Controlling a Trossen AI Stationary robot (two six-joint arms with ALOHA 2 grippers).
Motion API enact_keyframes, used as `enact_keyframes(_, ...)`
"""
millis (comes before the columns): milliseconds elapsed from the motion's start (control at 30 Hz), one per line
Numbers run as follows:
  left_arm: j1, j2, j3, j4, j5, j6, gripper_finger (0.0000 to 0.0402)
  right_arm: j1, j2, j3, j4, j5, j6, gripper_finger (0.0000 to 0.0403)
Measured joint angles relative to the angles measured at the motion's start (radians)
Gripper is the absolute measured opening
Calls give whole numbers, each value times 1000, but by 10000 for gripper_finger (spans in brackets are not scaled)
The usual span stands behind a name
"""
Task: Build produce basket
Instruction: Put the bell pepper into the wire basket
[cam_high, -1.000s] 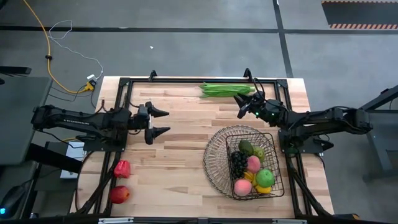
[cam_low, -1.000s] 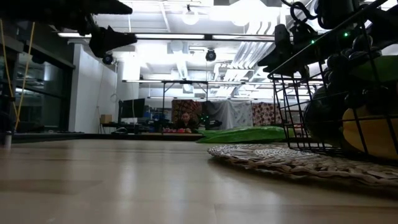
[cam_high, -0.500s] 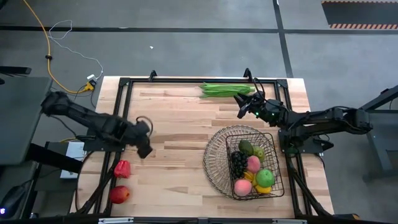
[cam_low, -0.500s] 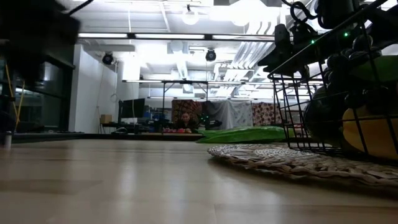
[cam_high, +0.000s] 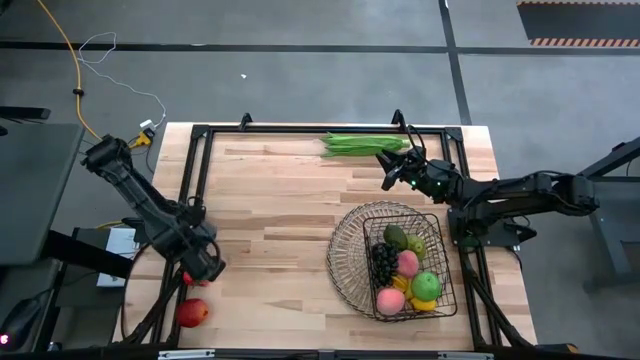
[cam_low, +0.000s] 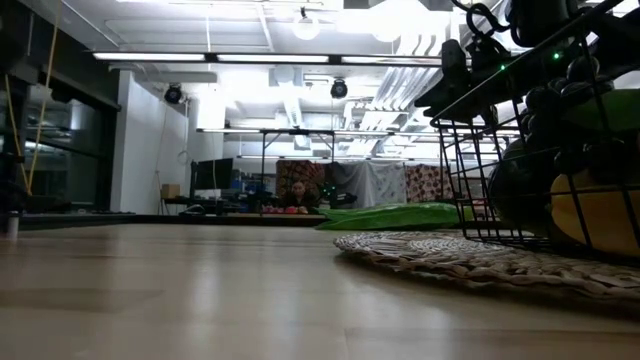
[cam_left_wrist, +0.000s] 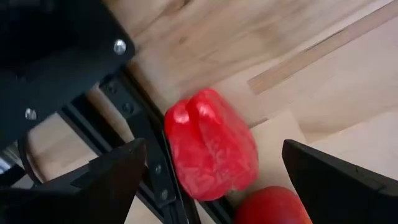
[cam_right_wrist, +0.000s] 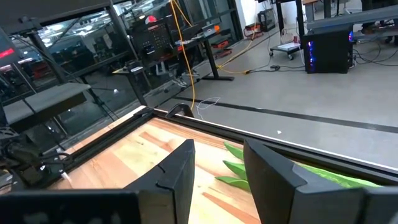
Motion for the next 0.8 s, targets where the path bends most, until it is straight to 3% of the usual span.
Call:
enact_keyframes(200, -86, 63, 0, 24, 51, -119, 367, 0, 0, 0, -4, 0, 0, 129)
enact_keyframes(467, -104, 150, -11, 78, 94, -95, 367, 0, 0, 0, -6, 0, 0, 129)
enact_keyframes(800, -95, 141, -136, 249, 116, -90, 367, 0, 0, 0, -6, -1, 0, 129)
